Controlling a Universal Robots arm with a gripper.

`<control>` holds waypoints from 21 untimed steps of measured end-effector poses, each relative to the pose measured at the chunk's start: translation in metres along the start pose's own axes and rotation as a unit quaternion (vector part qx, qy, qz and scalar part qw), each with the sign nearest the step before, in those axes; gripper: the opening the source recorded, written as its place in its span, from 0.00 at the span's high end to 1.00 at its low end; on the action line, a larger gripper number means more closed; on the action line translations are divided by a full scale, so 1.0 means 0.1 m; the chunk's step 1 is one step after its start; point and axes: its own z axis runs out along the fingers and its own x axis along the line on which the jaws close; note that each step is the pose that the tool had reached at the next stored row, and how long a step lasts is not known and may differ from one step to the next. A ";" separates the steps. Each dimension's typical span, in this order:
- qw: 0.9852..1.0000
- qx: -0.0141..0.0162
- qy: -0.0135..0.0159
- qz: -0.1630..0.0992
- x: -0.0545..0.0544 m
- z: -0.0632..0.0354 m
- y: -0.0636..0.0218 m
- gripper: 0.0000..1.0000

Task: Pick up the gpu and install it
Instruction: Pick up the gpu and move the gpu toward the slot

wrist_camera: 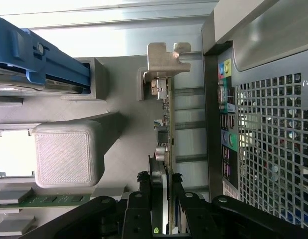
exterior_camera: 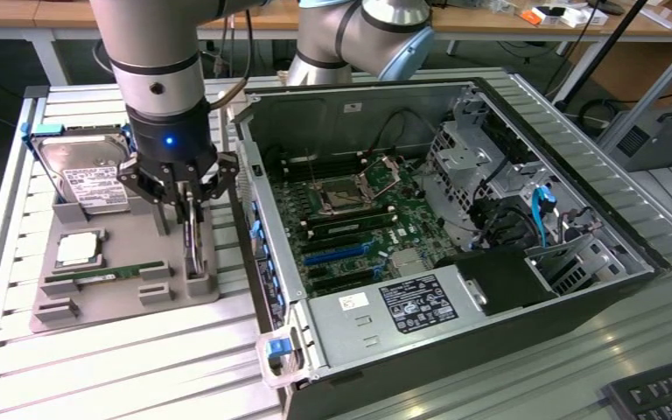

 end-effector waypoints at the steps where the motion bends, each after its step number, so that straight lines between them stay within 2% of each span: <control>1: 1.000 0.000 0.000 0.000 0.00 -0.002 0.000 0.73; 21: 1.000 0.000 0.000 0.000 0.00 -0.065 -0.003 0.73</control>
